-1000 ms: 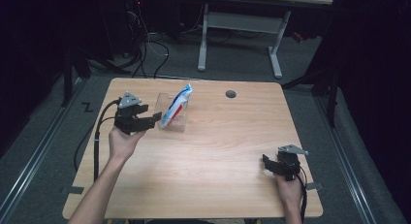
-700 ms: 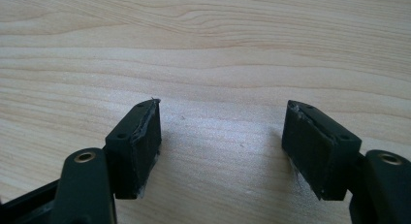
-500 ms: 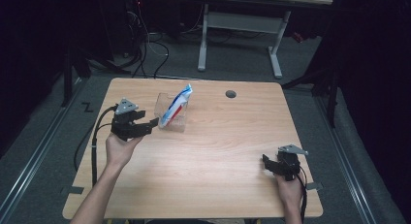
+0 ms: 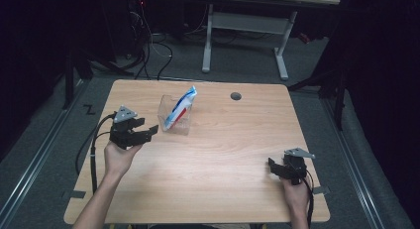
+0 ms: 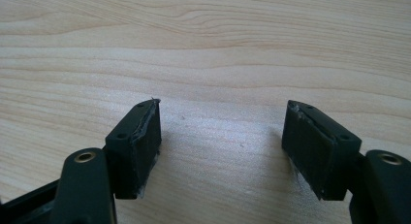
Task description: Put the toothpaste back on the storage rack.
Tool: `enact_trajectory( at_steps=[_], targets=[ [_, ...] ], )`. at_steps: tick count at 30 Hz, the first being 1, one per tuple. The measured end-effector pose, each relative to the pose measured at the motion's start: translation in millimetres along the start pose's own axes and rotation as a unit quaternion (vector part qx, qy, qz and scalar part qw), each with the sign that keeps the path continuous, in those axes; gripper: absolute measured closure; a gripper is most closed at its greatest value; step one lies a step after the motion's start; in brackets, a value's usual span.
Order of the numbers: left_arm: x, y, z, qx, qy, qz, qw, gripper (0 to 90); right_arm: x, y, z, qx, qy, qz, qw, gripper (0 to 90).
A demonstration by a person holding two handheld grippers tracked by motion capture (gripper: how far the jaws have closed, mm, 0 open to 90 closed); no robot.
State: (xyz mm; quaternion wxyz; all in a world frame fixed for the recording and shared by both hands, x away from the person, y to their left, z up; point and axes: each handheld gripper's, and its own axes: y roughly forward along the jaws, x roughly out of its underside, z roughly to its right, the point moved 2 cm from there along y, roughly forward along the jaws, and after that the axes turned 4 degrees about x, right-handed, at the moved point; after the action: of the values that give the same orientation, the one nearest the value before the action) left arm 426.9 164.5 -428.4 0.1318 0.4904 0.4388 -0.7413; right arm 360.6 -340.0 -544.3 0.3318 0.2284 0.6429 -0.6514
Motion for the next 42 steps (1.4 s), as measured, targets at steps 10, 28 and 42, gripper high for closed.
enact_trajectory(
  at_steps=[10, 28, 42],
  targets=[
    [10.4, -1.5, -1.1, -0.001, -0.007, -0.002, 1.0, 38.8, 0.0, 0.0, 0.0, 0.0, 0.0, 0.0, 1.0, 30.5],
    [30.0, -4.2, -4.1, -0.003, -0.024, -0.006, 0.9997, 38.8, 0.0, 0.0, 0.0, 0.0, 0.0, 0.0, 1.0, 30.5],
    [41.1, 0.8, -2.1, -0.003, -0.016, -0.022, 0.9996, 38.4, 0.0, 0.0, 0.0, 0.0, 0.0, 0.0, 1.0, 30.5]
  ],
)
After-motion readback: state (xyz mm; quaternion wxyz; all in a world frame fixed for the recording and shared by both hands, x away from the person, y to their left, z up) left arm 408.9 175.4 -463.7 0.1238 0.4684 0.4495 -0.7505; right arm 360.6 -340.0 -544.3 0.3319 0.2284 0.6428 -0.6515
